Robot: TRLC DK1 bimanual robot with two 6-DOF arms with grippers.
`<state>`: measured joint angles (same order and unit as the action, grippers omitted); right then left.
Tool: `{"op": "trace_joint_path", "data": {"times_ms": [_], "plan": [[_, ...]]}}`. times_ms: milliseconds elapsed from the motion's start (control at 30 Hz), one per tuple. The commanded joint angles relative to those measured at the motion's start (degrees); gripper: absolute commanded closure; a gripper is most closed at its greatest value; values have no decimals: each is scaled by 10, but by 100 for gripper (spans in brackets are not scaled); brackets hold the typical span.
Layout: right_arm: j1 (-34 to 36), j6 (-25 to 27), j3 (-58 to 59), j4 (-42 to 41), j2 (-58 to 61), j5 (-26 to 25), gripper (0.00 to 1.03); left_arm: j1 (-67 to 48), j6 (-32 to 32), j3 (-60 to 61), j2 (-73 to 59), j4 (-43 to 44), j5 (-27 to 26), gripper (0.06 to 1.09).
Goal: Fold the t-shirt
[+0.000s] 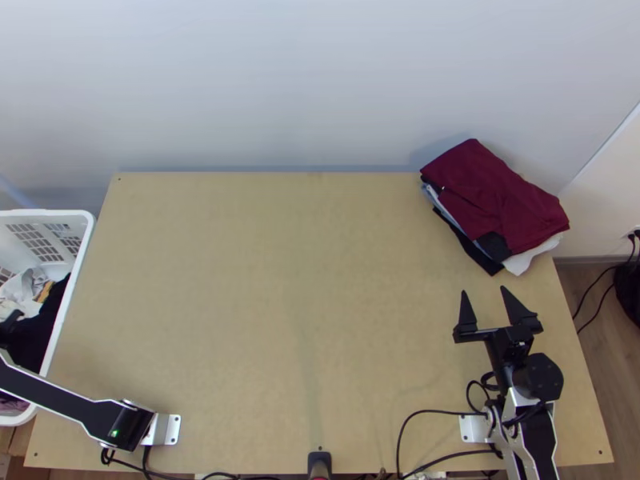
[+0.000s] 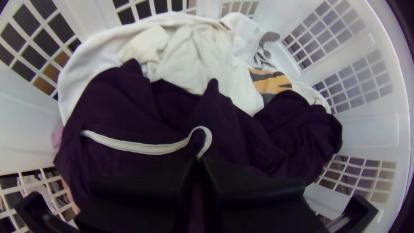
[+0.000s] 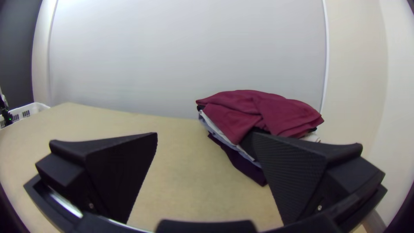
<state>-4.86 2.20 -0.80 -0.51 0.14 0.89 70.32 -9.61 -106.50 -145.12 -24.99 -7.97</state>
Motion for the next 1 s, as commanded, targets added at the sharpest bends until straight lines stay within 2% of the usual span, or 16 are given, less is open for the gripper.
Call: {"op": "trace_joint_path", "data": {"times_ms": [0,800,967], "plan": [[0,4,3,10,-2,-1,4,8,20,2,96,1,-9,105],[0,4,3,10,-2,-1,4,3,133,-32,482,-18,-93,105],[0,4,3,10,-2,-1,4,-19,136,-49,552,-33,-108,105]]}}
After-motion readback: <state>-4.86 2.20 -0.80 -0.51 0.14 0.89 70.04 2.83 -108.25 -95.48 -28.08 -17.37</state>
